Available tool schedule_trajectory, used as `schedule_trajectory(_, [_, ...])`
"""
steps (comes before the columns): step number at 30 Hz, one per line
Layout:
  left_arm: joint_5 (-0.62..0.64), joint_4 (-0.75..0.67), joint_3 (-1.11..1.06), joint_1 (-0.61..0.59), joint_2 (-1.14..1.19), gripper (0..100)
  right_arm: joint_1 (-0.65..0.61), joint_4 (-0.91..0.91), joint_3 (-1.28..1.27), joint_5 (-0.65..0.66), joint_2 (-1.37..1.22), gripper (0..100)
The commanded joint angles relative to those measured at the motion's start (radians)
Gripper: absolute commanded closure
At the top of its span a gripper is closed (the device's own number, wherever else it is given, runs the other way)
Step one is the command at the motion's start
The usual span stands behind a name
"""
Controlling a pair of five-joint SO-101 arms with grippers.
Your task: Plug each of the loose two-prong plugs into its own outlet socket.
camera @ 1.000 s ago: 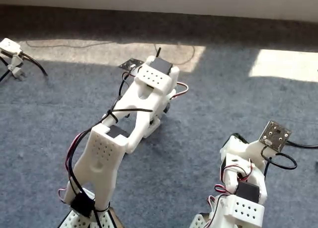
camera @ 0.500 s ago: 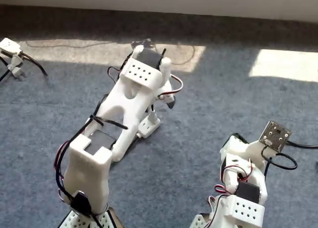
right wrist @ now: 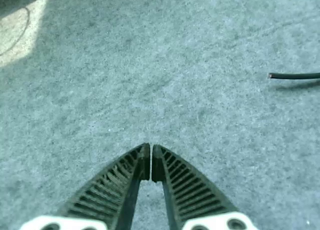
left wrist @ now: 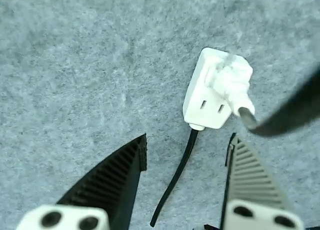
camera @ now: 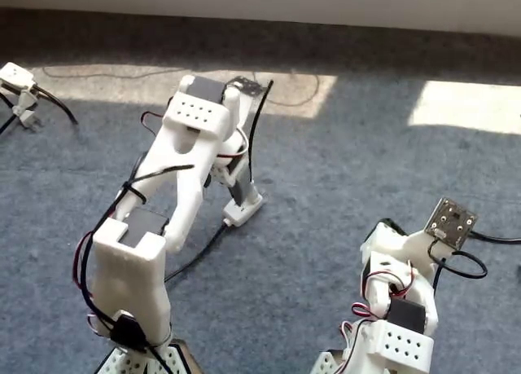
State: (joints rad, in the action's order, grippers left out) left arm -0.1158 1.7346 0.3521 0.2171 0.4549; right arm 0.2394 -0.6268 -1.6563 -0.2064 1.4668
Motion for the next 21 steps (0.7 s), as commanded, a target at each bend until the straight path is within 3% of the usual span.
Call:
schedule_trajectory(1, [-0.031, -0.094, -0.102, 0.007, -0.053, 73, 0.002, 0.013, -0.001, -0.003, 0.010, 96.9])
schedule_trajectory(5, [-0.032, -0.176, -0.197, 0.059, -0.053, 73, 0.002, 0.013, -0.001, -0.003, 0.010, 96.9])
schedule_trajectory(12, [-0.028, -0.195, -0.217, 0.159, -0.035, 73, 0.002, 0.013, -0.001, -0.003, 0.010, 96.9])
schedule_trajectory(19, [-0.028, -0.292, -0.208, 0.143, 0.145, 74, 0.002, 0.013, 0.001, -0.003, 0.010, 96.9])
schedule_trajectory(21, [-0.028, -0.302, -0.196, 0.136, 0.183, 78, 0.002, 0.013, 0.001, -0.003, 0.010, 96.9])
